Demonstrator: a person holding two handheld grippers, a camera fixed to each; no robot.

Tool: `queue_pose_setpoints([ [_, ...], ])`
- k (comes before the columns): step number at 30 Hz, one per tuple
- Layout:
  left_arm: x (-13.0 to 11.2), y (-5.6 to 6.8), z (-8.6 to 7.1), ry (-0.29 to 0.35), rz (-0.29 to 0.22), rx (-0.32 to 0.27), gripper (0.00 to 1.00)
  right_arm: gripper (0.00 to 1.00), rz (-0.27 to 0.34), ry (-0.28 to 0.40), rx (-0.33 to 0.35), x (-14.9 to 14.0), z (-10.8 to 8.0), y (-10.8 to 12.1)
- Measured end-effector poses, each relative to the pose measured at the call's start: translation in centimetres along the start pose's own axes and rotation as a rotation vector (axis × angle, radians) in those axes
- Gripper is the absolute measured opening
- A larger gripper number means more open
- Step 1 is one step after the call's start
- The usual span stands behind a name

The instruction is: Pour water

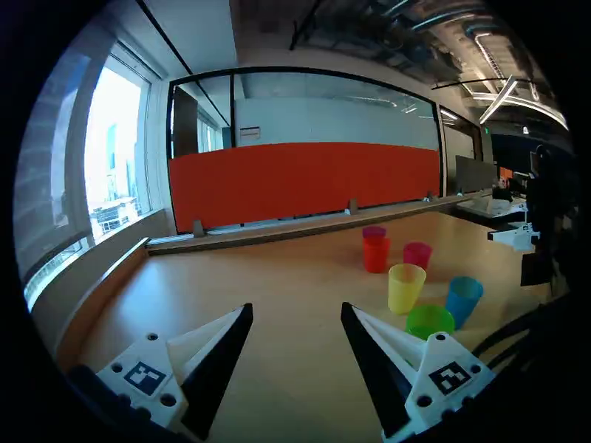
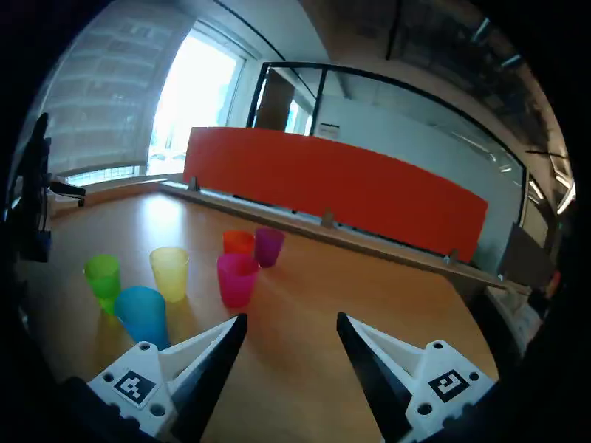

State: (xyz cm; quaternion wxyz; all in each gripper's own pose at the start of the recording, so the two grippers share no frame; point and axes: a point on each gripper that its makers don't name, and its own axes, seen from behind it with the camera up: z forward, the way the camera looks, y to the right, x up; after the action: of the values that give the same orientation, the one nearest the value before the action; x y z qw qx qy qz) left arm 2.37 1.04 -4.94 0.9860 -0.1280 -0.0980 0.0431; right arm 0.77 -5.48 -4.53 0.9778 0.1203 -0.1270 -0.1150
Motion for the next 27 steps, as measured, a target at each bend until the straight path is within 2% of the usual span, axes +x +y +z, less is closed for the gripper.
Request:
queue_pose_setpoints([
  [11, 2.0, -0.5, -0.5, 0.091, -0.054, 0.046, 0.88, 0.94, 0.069, 0.125, -0.110, 2.4, 0.2, 1.7],
  [19, 3.2, -0.8, -0.7, 0.149, -0.066, 0.076, 0.88, 0.94, 0.137, 0.177, -0.172, 3.1, 0.2, 3.2],
  [27, 3.7, -1.8, -0.8, 0.191, -0.124, 0.125, 0.88, 0.94, 0.204, 0.205, -0.221, 3.0, -0.1, 4.5],
])
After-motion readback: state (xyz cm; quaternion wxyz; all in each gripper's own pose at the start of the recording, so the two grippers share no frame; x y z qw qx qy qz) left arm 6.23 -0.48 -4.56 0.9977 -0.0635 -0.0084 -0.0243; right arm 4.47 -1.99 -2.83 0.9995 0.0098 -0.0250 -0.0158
